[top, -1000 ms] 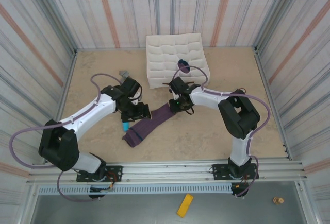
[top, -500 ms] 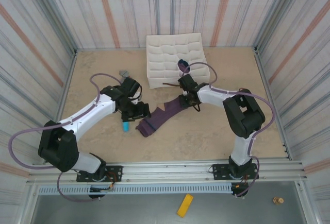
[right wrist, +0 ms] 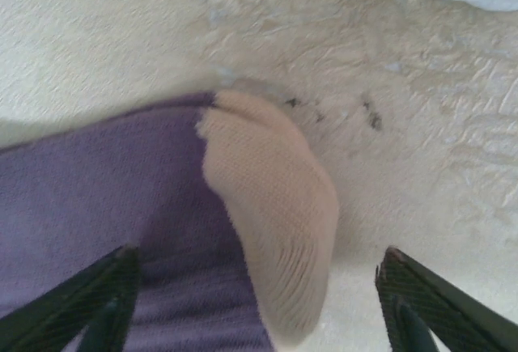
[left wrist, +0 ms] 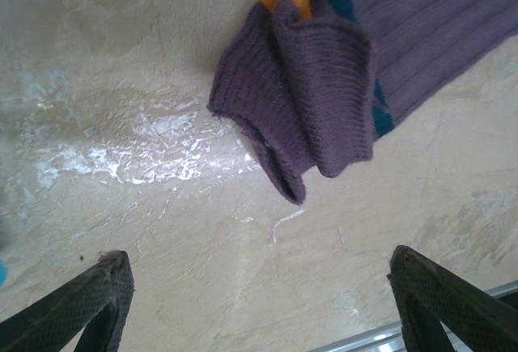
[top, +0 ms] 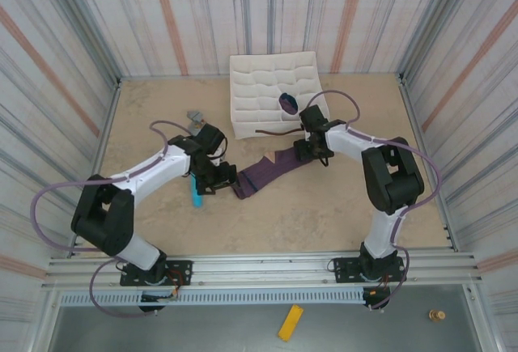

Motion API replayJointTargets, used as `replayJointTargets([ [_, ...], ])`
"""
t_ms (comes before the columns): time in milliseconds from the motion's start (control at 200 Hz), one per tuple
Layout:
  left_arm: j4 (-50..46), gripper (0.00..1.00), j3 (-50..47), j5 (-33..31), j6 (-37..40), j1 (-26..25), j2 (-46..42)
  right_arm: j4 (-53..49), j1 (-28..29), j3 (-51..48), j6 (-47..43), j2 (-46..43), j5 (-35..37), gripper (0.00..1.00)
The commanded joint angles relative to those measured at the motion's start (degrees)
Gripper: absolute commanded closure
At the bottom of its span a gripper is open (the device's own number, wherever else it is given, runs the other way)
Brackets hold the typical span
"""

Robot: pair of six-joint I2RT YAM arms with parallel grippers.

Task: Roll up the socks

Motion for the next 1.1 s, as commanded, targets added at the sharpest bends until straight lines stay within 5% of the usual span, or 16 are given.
replayJointTargets([
  [0,2.5,0.14,-0.1,2.0,-2.8,0.6,2.2,-3.7,2.2,-0.2,-0.1,-7.4,-1.4,0.14],
  [486,13.3,0.11,2.8,8.0,-11.6,1.3,10.2,-4.4,16.1,-10.0,10.3,-18.8,-5.7,0.16],
  [721,12.9,0.14,2.5,7.6,-12.0,1.6,9.6,3.4,20.0,-13.3,12.5,-20.4,-11.8,0.3],
  [1092,15.8,0.23,-4.8,8.4,-12.8,3.7,4.3,5.2,21.3,-14.0,13.0,-18.9,-12.1,0.33],
])
